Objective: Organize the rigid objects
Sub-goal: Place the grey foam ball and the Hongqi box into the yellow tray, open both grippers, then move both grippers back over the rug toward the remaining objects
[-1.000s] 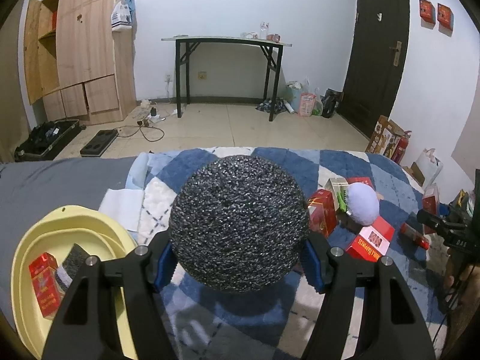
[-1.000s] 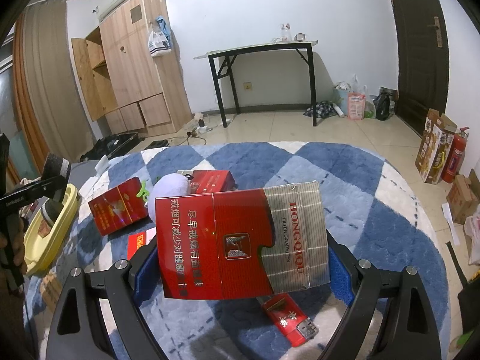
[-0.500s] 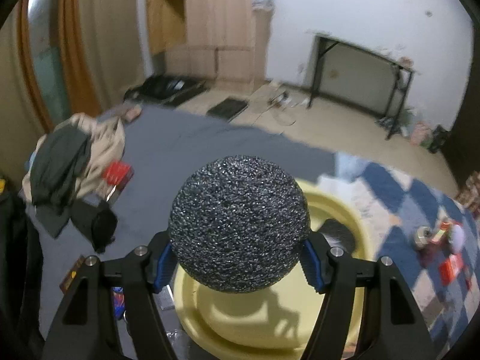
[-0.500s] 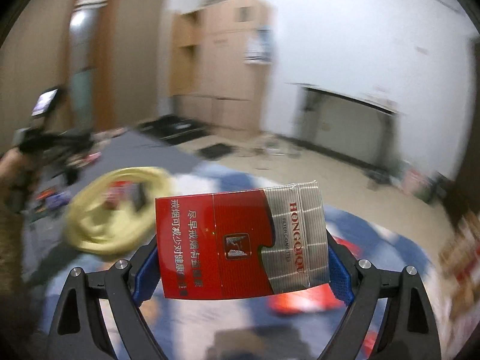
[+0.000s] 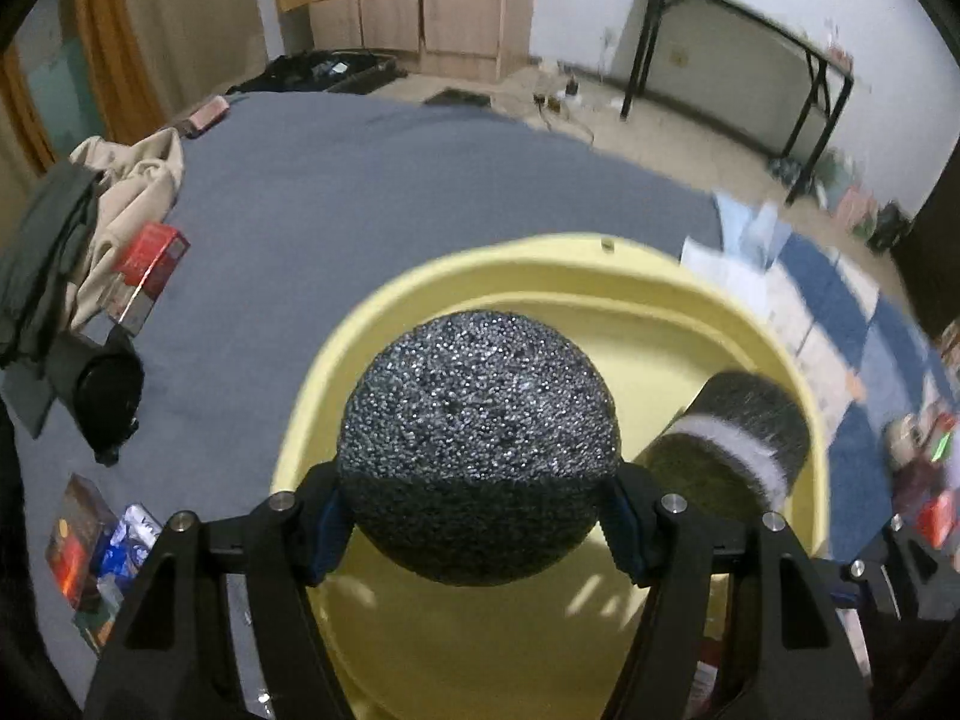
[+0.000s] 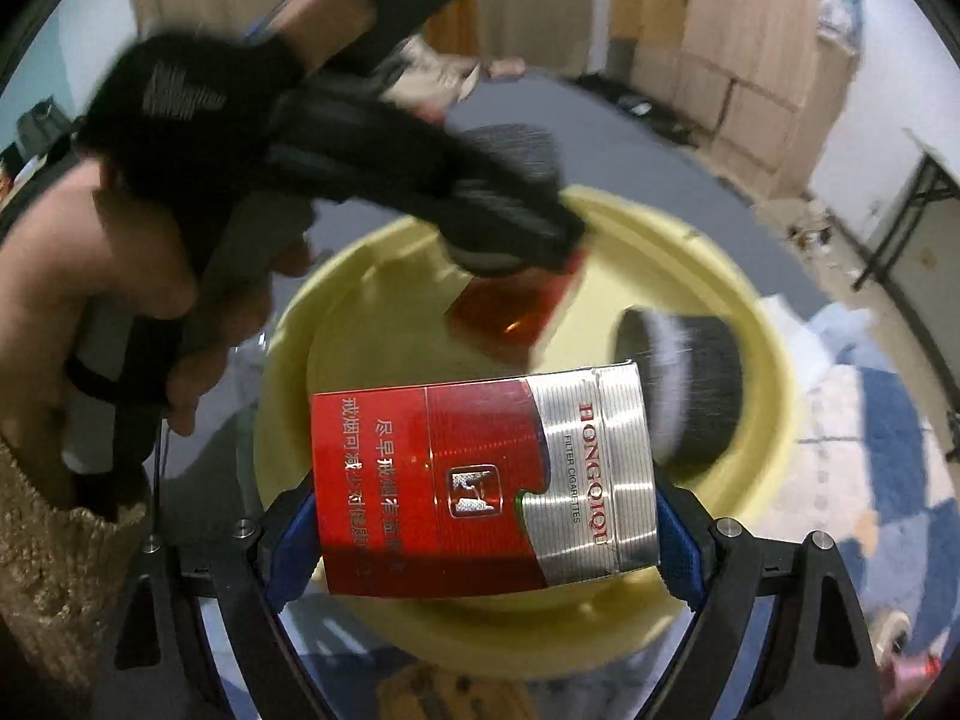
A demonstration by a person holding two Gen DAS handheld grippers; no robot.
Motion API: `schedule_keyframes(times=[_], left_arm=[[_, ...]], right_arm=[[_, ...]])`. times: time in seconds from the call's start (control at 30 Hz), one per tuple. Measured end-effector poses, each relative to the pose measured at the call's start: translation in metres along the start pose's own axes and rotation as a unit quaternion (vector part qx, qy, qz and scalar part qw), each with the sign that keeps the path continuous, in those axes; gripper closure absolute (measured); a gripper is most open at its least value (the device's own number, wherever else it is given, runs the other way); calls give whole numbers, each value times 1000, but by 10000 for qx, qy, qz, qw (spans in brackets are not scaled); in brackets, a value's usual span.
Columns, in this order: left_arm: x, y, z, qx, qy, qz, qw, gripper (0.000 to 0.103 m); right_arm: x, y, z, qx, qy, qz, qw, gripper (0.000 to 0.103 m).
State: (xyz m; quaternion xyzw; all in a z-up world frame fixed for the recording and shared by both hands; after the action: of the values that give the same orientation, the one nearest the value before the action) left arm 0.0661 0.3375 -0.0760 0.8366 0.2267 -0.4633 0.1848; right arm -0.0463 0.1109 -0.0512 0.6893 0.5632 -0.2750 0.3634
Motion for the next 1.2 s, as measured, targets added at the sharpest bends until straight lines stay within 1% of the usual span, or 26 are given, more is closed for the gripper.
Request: schedule_keyframes(times=[0.07, 0.17, 0.23, 0.3, 0.33, 0.37, 0.4, 0.43, 0.47, 0.5, 0.53, 0.6, 0.7, 0.77, 0.8, 0.83, 0.87, 0.93, 0.97, 1.0, 1.03, 1.07, 1.1, 1.13, 1.17, 1.2], left_arm=[[9, 5, 4, 96, -141, -63, 9998, 34], [16, 2, 3, 29, -139, -139, 9998, 33], [16, -1, 1, -30, -42, -172, 9998, 33], [14, -4, -1, -132, 11, -163, 9998, 24], [13, -6, -2, -198, 65, -196, 9996, 14], [11, -8, -3, -253, 140, -260, 9992, 10], [7, -11, -5, -326, 213, -289, 9988, 10], [5, -13, -7, -401, 259, -277, 9985, 7], [2, -16, -9, -490, 319, -269, 9979, 4], [-1, -18, -10, -552, 383, -263, 9974, 3], [-6, -20, -11, -596, 443, -261, 9969, 2], [-17, -19, -14, -631, 556, -247, 9962, 0], [-52, -14, -21, -800, 1036, 5, 9914, 0], [-75, 1, -23, -849, 1333, 328, 9869, 0], [-88, 16, -23, -788, 1516, 609, 9834, 0], [-96, 30, -22, -705, 1619, 816, 9809, 0], [-107, 50, -18, -525, 1707, 1126, 9775, 0], [-119, 90, -8, -97, 1687, 1840, 9683, 0], [-122, 104, -3, 29, 1635, 2056, 9649, 0], [-122, 128, 7, 277, 1459, 2386, 9597, 0], [-121, 144, 13, 448, 1344, 2552, 9565, 0], [-118, 162, 22, 640, 1232, 2663, 9539, 0], [-115, 177, 30, 806, 1148, 2712, 9522, 0], [-111, 193, 38, 983, 1082, 2719, 9511, 0], [-108, 207, 47, 1165, 1043, 2690, 9504, 0], [-104, 221, 56, 1369, 1010, 2687, 9481, 0]], right_arm=[[14, -1, -2, -2, -119, 129, 9998, 13], [32, 1, -9, -22, -205, 181, 9996, 13], [40, 0, -11, -90, -283, 222, 9993, 12], [50, -2, -12, -79, -360, 271, 9990, 12], [53, -4, -14, -34, -359, 221, 9991, 12], [56, -8, -16, -12, -331, 157, 9993, 12], [56, -9, -18, -17, -299, 154, 9994, 11], [53, -10, -22, -29, -212, 171, 9996, 6], [50, -12, -23, -38, -139, 169, 9998, 3], [46, -16, -26, -44, -5, 166, 9999, 1], [43, -19, -29, -43, 95, 199, 9997, 1], [37, -19, -30, -15, 154, 300, 9994, 1], [10, -23, -28, 156, 342, 275, 9989, 1], [-20, -19, -18, 349, 534, 426, 9971, 0], [-44, -12, -7, 538, 625, 615, 9947, 0], [-71, -6, 7, 783, 740, 827, 9907, 0], [-96, 1, 25, 1051, 829, 1053, 9854, 0], [-141, 11, 58, 1513, 951, 1511, 9722, 0], [-172, 13, 90, 1830, 1090, 1860, 9592, 0], [-192, 18, 118, 2044, 1195, 2051, 9497, 0], [-210, 19, 144, 2289, 1288, 2249, 9383, 0], [-224, 19, 169, 2588, 1396, 2458, 9237, 0], [-235, 21, 198, 2865, 1439, 2637, 9098, 0], [-240, 24, 213, 2963, 1438, 2688, 9051, 0], [-245, 34, 230, 3149, 1471, 2738, 8968, 0], [-246, 39, 238, 3274, 1459, 2748, 8922, 0]])
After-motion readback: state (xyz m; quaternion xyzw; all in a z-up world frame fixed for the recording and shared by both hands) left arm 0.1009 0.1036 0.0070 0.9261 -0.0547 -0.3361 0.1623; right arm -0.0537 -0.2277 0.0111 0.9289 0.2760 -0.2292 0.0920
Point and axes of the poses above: each gripper's, at about its wrist camera, not at the fingertips, and x roughly the way its jaws point, y to its right, z to its underside, the point moved 4 cm from there along x, roughly the way its jaws point, and after that the axes turned 9 degrees about -x, right-handed, at the moved point
